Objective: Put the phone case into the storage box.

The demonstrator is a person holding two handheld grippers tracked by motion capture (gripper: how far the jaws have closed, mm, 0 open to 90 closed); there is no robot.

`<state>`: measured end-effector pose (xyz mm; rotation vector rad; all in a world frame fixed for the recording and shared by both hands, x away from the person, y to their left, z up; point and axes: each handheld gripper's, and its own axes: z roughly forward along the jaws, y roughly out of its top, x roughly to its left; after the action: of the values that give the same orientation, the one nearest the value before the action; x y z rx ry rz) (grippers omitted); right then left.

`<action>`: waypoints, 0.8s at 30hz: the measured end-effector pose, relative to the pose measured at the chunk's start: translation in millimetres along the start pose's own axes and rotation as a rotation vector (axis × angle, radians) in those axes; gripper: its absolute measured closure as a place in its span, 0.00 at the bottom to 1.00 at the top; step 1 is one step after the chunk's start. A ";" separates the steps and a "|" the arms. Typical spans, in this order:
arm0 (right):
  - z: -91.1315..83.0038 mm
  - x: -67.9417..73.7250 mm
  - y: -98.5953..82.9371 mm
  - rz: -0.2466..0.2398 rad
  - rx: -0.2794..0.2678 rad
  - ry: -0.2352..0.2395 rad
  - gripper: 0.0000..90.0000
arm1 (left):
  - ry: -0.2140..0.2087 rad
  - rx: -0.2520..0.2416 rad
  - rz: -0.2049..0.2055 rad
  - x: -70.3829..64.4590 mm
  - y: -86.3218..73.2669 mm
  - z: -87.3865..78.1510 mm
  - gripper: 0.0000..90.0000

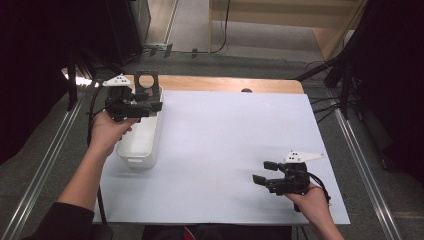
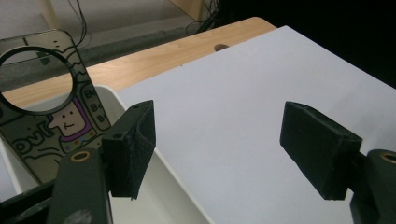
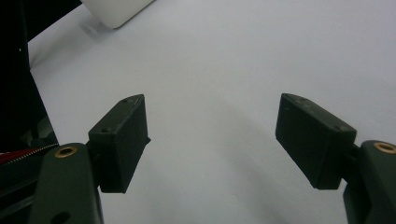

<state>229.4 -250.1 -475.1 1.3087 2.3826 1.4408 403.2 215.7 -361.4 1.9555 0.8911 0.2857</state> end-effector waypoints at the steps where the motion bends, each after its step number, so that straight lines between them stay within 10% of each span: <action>1: -0.1 0.1 0.0 0.000 0.000 0.000 0.27 | -0.003 -0.001 0.002 -1.5 -0.9 -0.3 0.30; 24: -0.3 0.9 0.6 -0.003 0.001 -0.001 0.27 | -0.050 0.012 0.020 -23.4 -28.0 -11.3 0.30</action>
<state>229.0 -249.6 -474.2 1.3050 2.3835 1.4382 367.5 215.5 -375.0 1.9753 0.8427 0.2426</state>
